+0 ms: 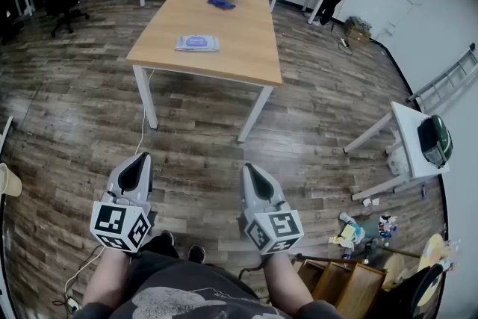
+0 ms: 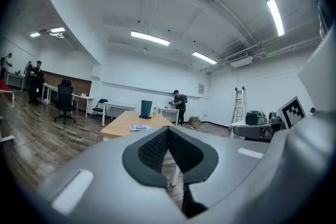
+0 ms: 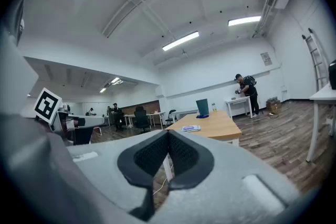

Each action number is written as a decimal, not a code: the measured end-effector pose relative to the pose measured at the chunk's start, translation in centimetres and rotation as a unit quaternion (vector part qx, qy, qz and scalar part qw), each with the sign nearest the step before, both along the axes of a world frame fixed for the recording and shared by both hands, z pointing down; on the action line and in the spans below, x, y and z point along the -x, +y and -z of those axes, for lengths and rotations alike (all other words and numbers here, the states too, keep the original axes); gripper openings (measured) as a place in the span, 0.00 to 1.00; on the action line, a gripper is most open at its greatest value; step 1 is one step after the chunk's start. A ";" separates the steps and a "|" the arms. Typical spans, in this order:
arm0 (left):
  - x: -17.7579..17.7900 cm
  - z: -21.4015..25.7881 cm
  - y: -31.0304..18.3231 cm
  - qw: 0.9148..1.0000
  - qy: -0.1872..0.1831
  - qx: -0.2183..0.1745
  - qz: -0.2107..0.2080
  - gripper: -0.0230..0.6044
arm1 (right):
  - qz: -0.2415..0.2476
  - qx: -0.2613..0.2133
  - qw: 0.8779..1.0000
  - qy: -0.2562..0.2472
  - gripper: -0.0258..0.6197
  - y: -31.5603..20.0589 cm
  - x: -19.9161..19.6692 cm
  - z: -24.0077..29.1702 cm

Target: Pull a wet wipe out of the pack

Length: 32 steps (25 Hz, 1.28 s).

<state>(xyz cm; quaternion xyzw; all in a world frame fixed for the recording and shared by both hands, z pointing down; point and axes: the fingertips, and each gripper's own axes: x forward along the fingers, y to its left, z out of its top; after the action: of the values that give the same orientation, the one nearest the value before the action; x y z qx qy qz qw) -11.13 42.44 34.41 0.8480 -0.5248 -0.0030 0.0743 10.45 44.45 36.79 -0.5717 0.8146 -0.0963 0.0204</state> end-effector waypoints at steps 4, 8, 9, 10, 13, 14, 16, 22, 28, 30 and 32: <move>-0.1 -0.3 0.6 1.000 -0.004 0.008 0.001 0.07 | 0.012 0.010 1.000 0.001 0.02 0.4 0.5 -0.5; 0.4 -0.3 1.1 1.000 -0.009 0.009 0.004 0.07 | 0.018 0.016 1.000 -0.002 0.02 0.5 1.1 -1.0; 0.6 -0.3 1.2 1.000 -0.010 0.008 0.006 0.07 | 0.020 0.017 1.000 -0.002 0.02 0.5 1.4 -1.1; 0.8 -0.3 1.3 1.000 -0.011 0.008 0.008 0.07 | 0.022 0.017 1.000 -0.002 0.02 0.5 1.6 -1.1; 1.4 -0.5 1.6 1.000 -0.008 0.013 0.017 0.07 | 0.025 0.017 1.000 -0.006 0.02 0.7 1.8 -1.2; 1.5 -0.5 1.6 1.000 -0.006 0.014 0.019 0.07 | 0.025 0.018 1.000 -0.008 0.02 0.7 1.8 -1.2; 1.6 -0.5 1.5 1.000 -0.004 0.014 0.021 0.07 | 0.027 0.018 0.999 -0.008 0.02 0.6 1.8 -1.2; 1.3 -0.7 1.1 1.000 -0.008 0.014 0.009 0.07 | 0.023 0.003 1.000 -0.013 0.02 0.2 1.6 -1.1; 1.0 -2.3 -1.3 1.000 0.001 0.024 -0.003 0.07 | 0.004 -0.001 1.000 0.024 0.02 -1.4 1.1 -2.3; 0.9 -2.9 -2.7 1.000 0.006 0.029 -0.008 0.07 | 0.001 0.003 1.000 0.028 0.02 -2.4 1.0 -2.6; 0.8 -3.0 -4.5 1.000 0.007 0.026 -0.012 0.07 | -0.003 0.010 1.000 0.020 0.03 -3.8 0.7 -2.7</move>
<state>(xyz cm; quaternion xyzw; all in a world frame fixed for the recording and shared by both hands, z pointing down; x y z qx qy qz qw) -11.97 37.89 37.45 0.8517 -0.5143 0.0057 0.0999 9.72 40.63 39.48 -0.5762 0.8120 -0.0929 -0.0016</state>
